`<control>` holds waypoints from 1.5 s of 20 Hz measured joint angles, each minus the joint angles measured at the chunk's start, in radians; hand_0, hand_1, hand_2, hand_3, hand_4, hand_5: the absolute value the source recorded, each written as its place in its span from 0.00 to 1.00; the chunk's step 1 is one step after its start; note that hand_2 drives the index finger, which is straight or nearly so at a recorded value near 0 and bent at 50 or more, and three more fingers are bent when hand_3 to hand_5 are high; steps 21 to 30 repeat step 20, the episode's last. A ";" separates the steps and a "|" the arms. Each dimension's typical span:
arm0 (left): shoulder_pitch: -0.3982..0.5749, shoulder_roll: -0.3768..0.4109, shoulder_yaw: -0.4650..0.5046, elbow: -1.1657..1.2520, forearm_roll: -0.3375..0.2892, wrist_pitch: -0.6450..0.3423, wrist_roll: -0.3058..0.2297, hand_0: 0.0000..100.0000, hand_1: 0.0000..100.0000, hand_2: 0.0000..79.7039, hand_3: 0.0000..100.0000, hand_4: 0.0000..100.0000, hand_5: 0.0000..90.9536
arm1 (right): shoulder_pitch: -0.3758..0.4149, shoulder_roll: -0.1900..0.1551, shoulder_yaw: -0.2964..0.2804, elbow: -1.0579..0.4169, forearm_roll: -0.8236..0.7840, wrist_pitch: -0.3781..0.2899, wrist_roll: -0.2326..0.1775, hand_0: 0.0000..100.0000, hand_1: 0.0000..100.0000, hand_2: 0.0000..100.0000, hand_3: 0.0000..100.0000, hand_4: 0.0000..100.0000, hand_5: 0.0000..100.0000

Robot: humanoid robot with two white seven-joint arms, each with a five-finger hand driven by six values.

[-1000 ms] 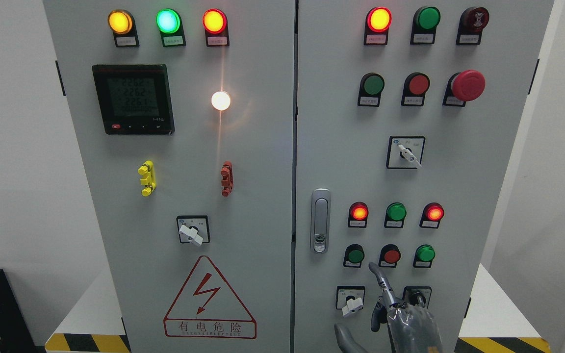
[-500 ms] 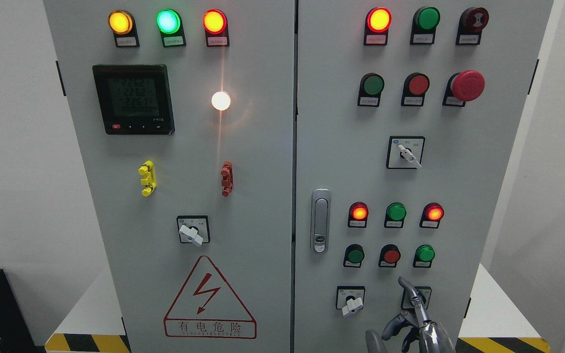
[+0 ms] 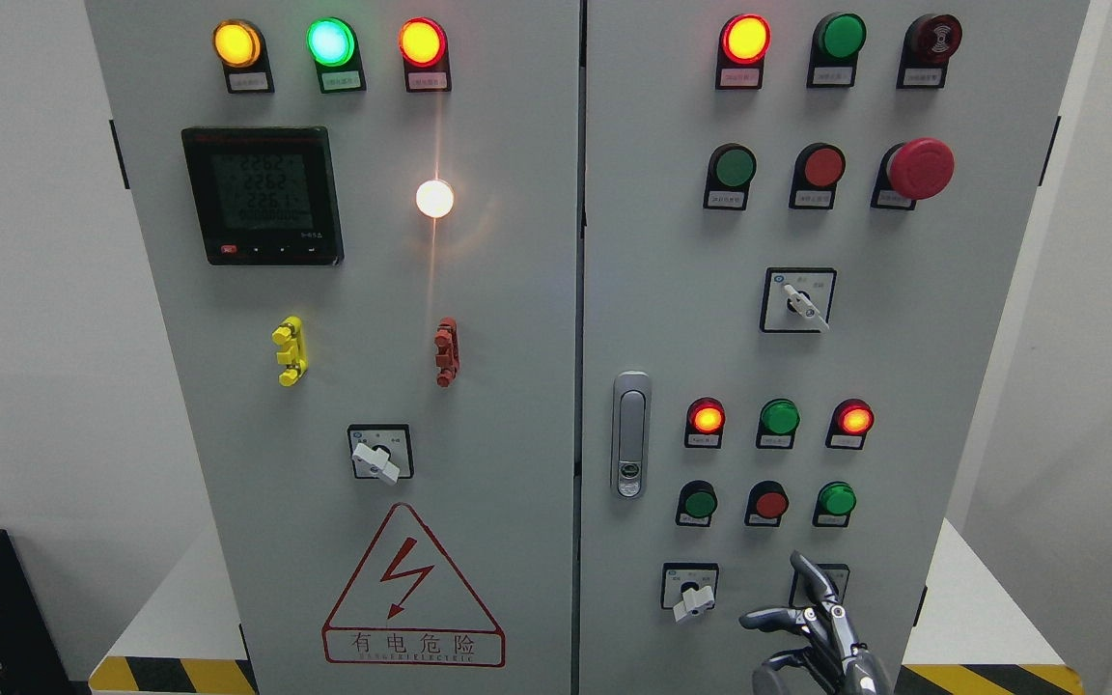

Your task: Press green start button

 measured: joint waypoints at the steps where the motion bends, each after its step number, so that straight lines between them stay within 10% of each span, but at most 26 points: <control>1: 0.000 0.000 0.000 0.000 0.000 0.000 0.000 0.12 0.56 0.00 0.00 0.00 0.00 | 0.010 0.000 -0.003 -0.004 -0.020 -0.011 0.013 0.00 0.19 0.00 0.10 0.03 0.01; 14: 0.000 0.000 0.000 0.000 0.000 0.000 0.000 0.12 0.56 0.00 0.00 0.00 0.00 | 0.052 -0.003 -0.039 -0.031 -0.163 -0.031 0.108 0.00 0.11 0.00 0.00 0.00 0.00; 30: 0.000 0.000 0.000 0.000 0.000 0.000 0.002 0.12 0.56 0.00 0.00 0.00 0.00 | 0.053 -0.002 -0.052 -0.036 -0.175 -0.029 0.113 0.00 0.10 0.00 0.00 0.00 0.00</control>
